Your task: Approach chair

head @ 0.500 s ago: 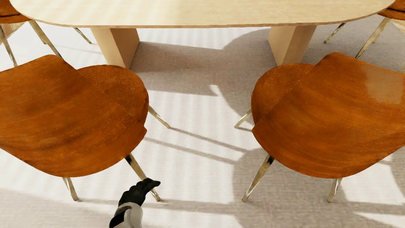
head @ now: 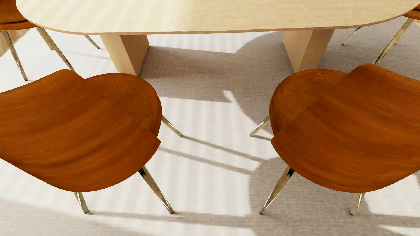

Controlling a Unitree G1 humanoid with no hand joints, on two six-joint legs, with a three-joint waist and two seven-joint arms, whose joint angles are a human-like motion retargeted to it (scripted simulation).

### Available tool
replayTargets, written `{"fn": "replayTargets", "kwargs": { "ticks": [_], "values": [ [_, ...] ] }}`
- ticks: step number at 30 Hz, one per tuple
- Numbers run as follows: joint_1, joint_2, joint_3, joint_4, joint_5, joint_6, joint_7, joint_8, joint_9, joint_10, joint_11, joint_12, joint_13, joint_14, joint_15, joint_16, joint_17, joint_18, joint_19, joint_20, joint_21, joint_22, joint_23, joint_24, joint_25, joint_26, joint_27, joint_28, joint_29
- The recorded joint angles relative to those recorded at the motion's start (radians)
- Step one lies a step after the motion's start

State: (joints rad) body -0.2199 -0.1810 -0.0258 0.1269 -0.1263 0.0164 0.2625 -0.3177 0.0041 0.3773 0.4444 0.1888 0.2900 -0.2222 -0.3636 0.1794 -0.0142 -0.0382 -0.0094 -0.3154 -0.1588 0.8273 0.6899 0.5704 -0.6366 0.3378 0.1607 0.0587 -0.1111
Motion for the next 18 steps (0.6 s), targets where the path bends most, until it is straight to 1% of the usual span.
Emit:
{"fn": "replayTargets", "kwargs": {
  "ticks": [2, 4, 7, 9, 12, 14, 18],
  "values": [
    [-0.008, 0.023, 0.004, -0.027, -0.023, -0.006, -0.036, -0.038, -0.004, 0.007, -0.018, -0.061, 0.0, 0.001, 0.006, 0.011, -0.016, 0.008, 0.011, 0.004, 0.037, -0.058, 0.046, -0.002, -0.046, -0.017, 0.022, 0.039, 0.041],
    [-0.022, 0.038, 0.008, -0.049, -0.04, -0.011, -0.065, -0.073, -0.008, 0.012, -0.037, -0.109, -0.005, 0.002, 0.012, 0.019, -0.035, 0.019, 0.023, -0.004, 0.063, -0.139, 0.067, 0.002, -0.073, -0.052, 0.031, 0.069, 0.078],
    [-0.036, 0.041, 0.009, -0.079, -0.067, -0.017, -0.091, -0.099, -0.01, 0.014, -0.038, -0.129, -0.019, -0.003, 0.006, 0.02, -0.069, 0.031, 0.035, -0.003, 0.094, -0.27, 0.051, -0.006, -0.086, -0.106, 0.014, 0.087, 0.09],
    [-0.045, 0.028, 0.01, -0.095, -0.085, -0.022, -0.091, -0.095, -0.01, 0.022, -0.02, -0.122, -0.035, -0.01, -0.007, 0.015, -0.085, 0.042, 0.041, -0.004, 0.103, -0.314, 0.027, -0.009, -0.077, -0.117, 0.006, 0.087, 0.079],
    [-0.052, 0.012, 0.014, -0.106, -0.099, -0.028, -0.073, -0.076, -0.011, 0.026, -0.016, -0.098, -0.061, -0.017, -0.005, 0.015, -0.091, 0.055, 0.055, -0.014, 0.118, -0.291, -0.014, -0.014, -0.053, -0.097, -0.012, 0.071, 0.052],
    [-0.052, 0.001, 0.018, -0.106, -0.101, -0.029, -0.051, -0.053, -0.01, 0.025, -0.02, -0.076, -0.07, -0.021, 0.003, 0.017, -0.093, 0.063, 0.063, -0.021, 0.145, -0.214, -0.043, -0.022, -0.041, -0.06, -0.029, 0.061, 0.046],
    [-0.054, -0.041, 0.021, -0.09, -0.092, -0.032, 0.016, 0.018, -0.003, 0.022, -0.014, -0.007, -0.067, -0.032, 0.02, 0.018, -0.098, 0.075, 0.085, -0.031, 0.187, -0.037, -0.095, -0.07, -0.022, 0.023, -0.065, 0.008, 0.052]
  ]
}}
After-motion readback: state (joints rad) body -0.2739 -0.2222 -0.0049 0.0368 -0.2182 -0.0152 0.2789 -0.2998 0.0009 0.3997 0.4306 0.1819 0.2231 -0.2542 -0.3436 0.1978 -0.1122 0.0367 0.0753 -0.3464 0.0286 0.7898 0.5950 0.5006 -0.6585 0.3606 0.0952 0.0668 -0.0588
